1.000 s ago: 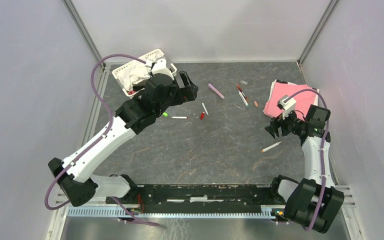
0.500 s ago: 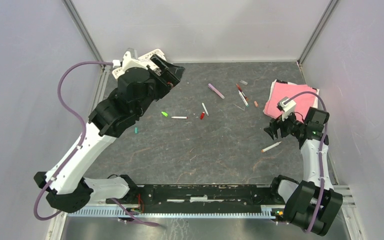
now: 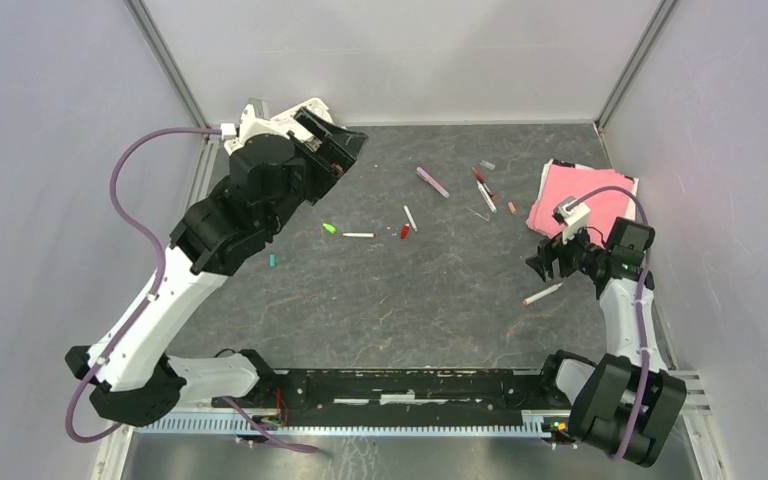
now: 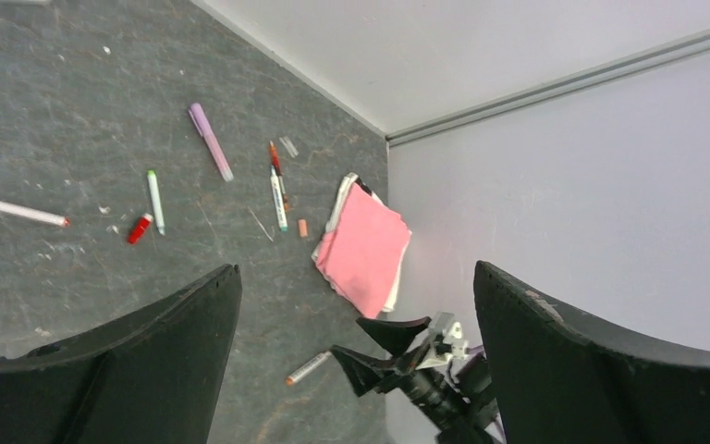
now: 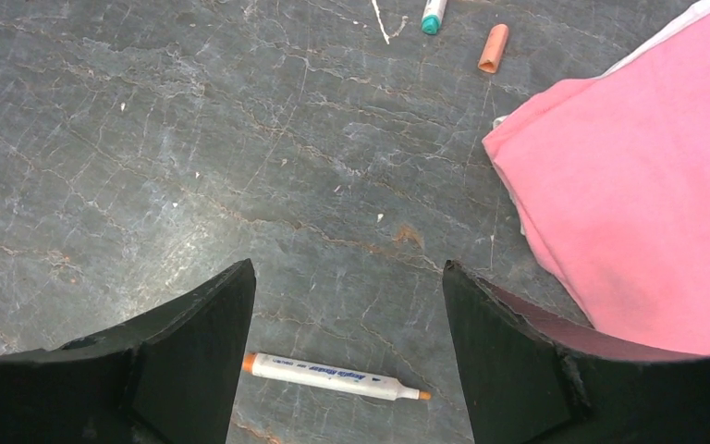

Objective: Insert the pens into the pen caps
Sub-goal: Pick up the pen from the center of the board.

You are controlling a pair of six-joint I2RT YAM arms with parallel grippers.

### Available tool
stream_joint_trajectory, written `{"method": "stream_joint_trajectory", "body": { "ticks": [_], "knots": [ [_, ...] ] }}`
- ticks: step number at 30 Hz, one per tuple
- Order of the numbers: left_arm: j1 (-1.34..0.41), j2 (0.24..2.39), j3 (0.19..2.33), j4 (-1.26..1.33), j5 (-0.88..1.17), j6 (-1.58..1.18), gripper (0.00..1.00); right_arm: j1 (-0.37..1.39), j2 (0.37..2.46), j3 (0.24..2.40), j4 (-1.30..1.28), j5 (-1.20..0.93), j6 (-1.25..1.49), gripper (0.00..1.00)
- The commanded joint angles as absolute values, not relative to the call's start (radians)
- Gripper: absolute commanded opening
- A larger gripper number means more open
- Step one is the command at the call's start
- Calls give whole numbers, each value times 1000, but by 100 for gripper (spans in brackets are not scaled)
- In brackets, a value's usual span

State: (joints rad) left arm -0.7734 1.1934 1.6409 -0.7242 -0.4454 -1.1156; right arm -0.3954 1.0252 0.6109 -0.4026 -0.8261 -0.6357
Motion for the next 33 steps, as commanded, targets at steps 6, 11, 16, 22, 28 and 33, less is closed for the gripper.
{"method": "stream_joint_trajectory", "body": {
  "ticks": [6,11,16,22,28,33],
  "knots": [
    [-767,1049,1222,-315,-234,-525,100,-259,1203,812,-284,-758,-643,80],
    [-664,961,953,-76,20,-453,100,-131,1366,981,-286,-679,-629,80],
    [-501,959,844,79,270,-512,100,-49,1495,1129,-311,-601,-602,79],
    [-448,1006,798,132,338,-487,100,22,1587,1214,-335,-558,-593,75],
    [-447,1010,772,100,315,-452,100,44,1669,1283,-364,-505,-543,61],
    [-446,982,718,113,279,-454,100,76,1732,1298,-348,-425,-496,50]
  ]
}}
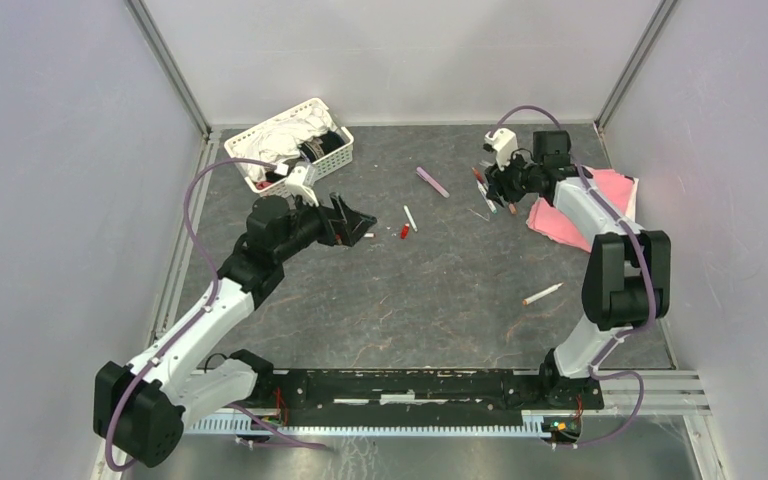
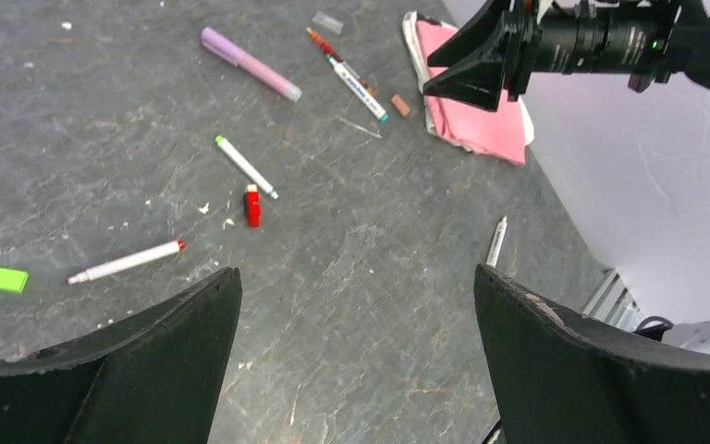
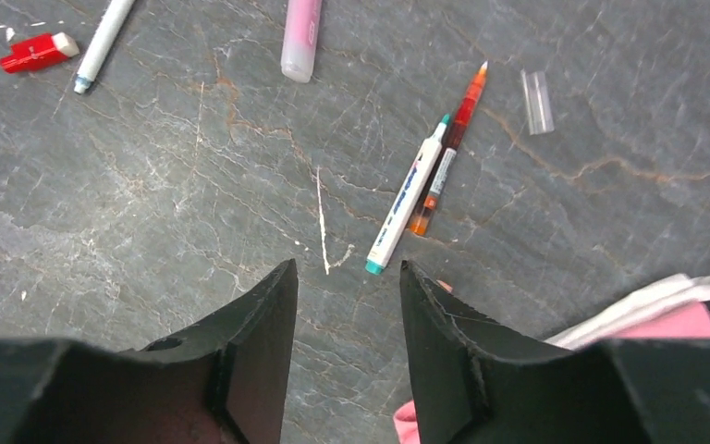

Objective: Insert the pens into the pen caps
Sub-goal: Pick up the pen from the center of the board.

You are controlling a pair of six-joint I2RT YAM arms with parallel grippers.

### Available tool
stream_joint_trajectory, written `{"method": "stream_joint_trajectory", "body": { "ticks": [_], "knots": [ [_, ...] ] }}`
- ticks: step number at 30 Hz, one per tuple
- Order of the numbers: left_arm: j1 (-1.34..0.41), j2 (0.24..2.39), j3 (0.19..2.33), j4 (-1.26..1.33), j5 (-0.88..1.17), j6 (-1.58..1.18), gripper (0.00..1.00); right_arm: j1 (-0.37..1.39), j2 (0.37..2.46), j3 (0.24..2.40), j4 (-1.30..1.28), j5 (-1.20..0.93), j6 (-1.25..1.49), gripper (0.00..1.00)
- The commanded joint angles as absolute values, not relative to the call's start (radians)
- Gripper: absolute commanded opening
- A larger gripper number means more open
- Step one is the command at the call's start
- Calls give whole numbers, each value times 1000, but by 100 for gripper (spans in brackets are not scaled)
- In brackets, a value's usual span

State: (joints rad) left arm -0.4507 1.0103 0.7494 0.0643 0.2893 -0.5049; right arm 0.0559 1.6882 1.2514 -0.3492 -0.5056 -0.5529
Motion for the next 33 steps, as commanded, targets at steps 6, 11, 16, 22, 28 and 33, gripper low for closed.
{"method": "stream_joint_trajectory", "body": {
  "ticks": [6,11,16,22,28,33],
  "knots": [
    [-446,971,689,116,236,-453,100,100,1835,1381,-396,-372,-475,41],
    [-447,975,673,119,223,-458,100,105,1864,1387,-394,-393,-463,41],
    [-447,970,657,132,218,-468,100,106,1867,1381,-383,-492,-423,41],
    [-447,963,649,135,215,-481,99,106,1852,1375,-368,-330,-424,41],
    [-447,956,631,142,213,-495,99,106,1845,1342,-362,-291,-431,38],
    [-446,953,629,141,213,-498,99,106,1870,1358,-363,-325,-409,38]
  ]
}}
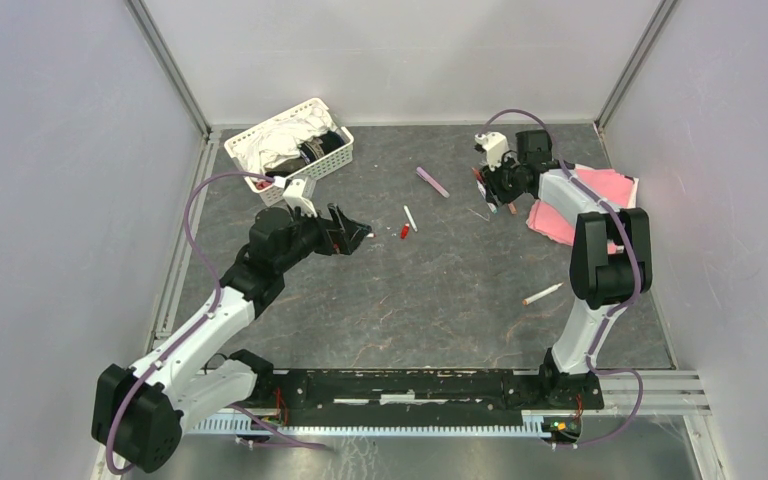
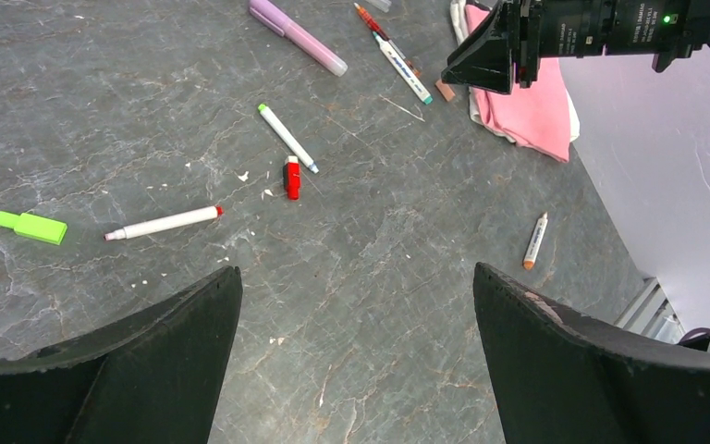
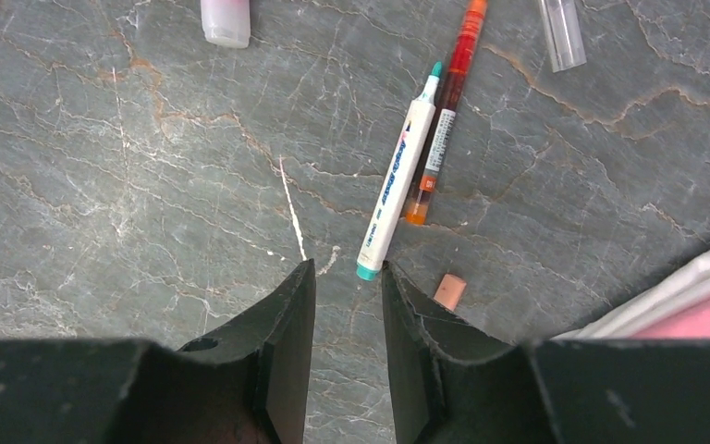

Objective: Insert the pens into the pen caps
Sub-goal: Pick up the pen from the center of the board.

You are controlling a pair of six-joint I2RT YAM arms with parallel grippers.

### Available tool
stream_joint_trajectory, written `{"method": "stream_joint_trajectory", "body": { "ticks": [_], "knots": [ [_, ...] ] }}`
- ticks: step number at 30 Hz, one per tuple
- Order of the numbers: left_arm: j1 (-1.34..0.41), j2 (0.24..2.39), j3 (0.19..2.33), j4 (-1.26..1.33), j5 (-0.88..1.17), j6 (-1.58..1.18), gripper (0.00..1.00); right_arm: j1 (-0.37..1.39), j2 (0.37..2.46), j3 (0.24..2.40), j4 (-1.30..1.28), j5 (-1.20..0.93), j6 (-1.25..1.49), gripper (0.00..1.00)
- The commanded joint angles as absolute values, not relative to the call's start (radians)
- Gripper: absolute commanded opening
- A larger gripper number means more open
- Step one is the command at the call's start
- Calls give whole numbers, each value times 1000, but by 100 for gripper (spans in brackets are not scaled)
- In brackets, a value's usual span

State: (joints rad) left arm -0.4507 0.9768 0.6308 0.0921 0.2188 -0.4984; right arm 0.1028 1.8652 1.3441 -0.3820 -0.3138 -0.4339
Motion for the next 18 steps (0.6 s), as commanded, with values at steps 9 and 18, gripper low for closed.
{"method": "stream_joint_trajectory", "body": {
  "ticks": [9,18],
  "knots": [
    [-446,948,617,141,207,-502,98,106,1954,1414,-377,-330,-364,37],
    [-446,962,617,147,206,-499,98,106,1992,1441,-388,-280,-377,36]
  ]
}}
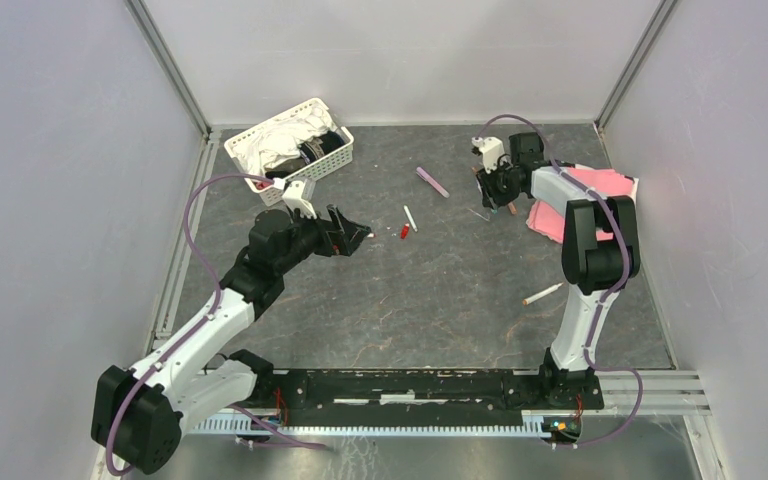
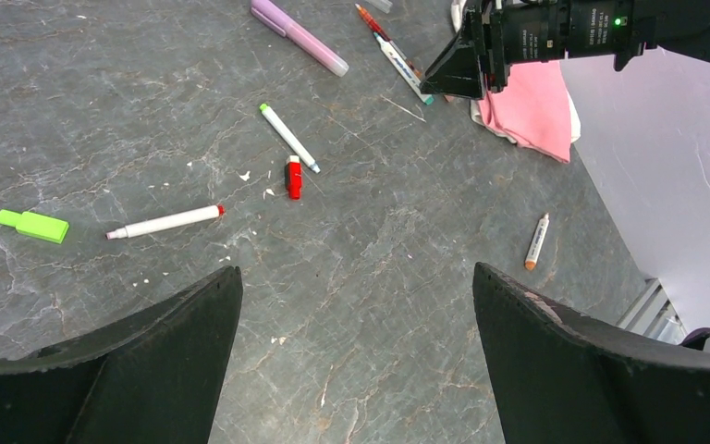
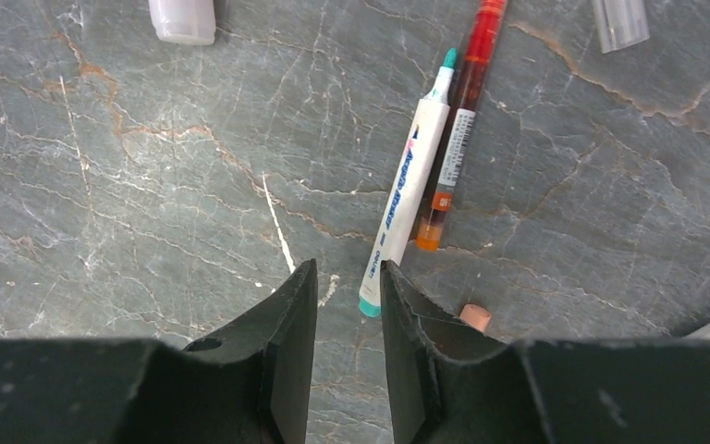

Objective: Insert the pens into the pen caps
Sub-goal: Pick up the pen from the center of the board.

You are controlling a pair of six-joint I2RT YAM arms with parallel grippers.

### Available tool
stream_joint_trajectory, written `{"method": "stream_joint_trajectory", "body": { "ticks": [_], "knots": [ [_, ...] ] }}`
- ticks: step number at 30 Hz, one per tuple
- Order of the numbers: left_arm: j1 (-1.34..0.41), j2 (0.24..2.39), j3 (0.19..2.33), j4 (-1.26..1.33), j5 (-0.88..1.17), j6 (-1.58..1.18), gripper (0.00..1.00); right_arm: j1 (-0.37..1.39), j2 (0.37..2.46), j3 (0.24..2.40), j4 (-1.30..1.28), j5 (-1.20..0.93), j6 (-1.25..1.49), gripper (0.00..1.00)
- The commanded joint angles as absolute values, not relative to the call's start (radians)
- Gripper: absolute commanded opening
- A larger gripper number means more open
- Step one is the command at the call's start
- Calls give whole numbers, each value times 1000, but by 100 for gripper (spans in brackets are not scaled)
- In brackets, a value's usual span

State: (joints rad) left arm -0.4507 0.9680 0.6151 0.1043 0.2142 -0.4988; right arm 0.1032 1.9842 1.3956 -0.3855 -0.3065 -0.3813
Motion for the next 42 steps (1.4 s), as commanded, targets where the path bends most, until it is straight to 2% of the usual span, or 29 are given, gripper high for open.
{"method": "stream_joint_trajectory", "body": {
  "ticks": [1,22,32,37,42],
  "knots": [
    [-446,962,615,148,207,-500,98,106,1994,1439,-387,-275,-379,36],
    [-446,950,595,152,206,-507,98,105,2058,1456,-408,-252,-396,29],
    [-446,936,578,166,218,-526,98,105,2044,1412,-413,-250,-415,16],
    [-447,934,539,240,258,-581,98,106,1965,1316,-392,-287,-424,7],
    [-446,937,491,341,288,-651,98,105,1856,1201,-349,-339,-423,4]
  ]
}}
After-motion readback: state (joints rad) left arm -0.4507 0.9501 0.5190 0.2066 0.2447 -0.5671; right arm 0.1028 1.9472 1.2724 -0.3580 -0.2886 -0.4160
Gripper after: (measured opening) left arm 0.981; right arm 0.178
